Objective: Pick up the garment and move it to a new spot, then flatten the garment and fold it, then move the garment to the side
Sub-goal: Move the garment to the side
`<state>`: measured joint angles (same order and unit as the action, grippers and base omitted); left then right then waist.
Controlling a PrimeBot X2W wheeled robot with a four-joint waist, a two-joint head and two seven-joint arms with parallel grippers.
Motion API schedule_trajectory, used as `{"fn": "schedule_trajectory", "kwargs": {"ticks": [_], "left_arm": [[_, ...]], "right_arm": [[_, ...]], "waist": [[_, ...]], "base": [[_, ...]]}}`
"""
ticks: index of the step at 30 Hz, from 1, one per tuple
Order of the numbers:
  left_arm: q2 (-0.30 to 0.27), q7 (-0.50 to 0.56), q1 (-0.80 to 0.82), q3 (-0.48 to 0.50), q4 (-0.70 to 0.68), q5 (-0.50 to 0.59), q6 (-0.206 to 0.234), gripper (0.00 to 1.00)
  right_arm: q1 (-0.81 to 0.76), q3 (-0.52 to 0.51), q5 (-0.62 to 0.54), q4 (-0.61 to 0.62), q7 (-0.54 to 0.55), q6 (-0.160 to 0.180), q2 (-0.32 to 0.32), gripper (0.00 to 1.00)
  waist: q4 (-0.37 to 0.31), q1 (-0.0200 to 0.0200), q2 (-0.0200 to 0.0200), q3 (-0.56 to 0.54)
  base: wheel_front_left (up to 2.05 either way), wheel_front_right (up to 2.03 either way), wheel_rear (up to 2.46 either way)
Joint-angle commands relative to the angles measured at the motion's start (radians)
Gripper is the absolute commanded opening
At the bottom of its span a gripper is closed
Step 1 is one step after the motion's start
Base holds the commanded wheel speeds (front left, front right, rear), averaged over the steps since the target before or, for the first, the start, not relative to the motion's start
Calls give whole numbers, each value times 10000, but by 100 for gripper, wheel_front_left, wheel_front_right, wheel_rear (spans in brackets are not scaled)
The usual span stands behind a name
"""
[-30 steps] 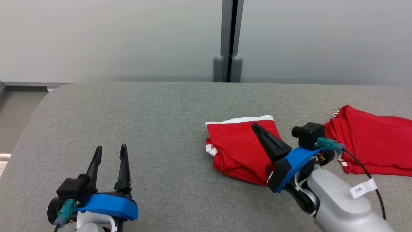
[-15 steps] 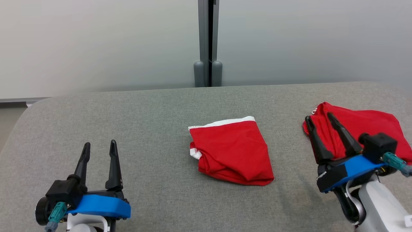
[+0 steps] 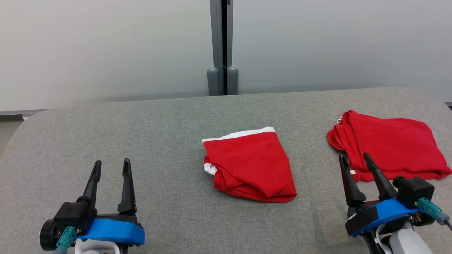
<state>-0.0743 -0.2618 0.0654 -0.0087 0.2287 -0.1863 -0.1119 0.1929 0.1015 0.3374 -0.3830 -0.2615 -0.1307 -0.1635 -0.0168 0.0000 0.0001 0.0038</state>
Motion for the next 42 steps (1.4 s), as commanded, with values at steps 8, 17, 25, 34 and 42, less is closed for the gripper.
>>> {"fn": "schedule_trajectory", "kwargs": {"ticks": [8,17,25,34,42], "left_arm": [[71,-42,-14,16,109,103,-117,100],[143,-42,415,-313,159,137,-150,100],[173,-42,905,-585,339,80,-197,100],[208,-42,1081,-603,394,13,-206,100],[224,-42,1104,-552,438,-8,-213,100]], "right_arm": [[255,293,199,-695,112,-1,-94,100],[2285,951,779,-2571,1289,-1,106,100],[4450,566,1430,-4988,3232,-1,109,100],[5754,347,1540,-7490,5280,-1,-88,100],[5845,424,1582,-8299,5536,-4,179,0]], "waist": [[208,0,-1,-3],[665,0,-1,654],[1614,0,-1,1252],[2460,0,-1,1656],[2666,0,-1,1727]], "base": [[0,0,0],[0,0,0],[0,0,0],[0,0,0],[0,0,0]]}}
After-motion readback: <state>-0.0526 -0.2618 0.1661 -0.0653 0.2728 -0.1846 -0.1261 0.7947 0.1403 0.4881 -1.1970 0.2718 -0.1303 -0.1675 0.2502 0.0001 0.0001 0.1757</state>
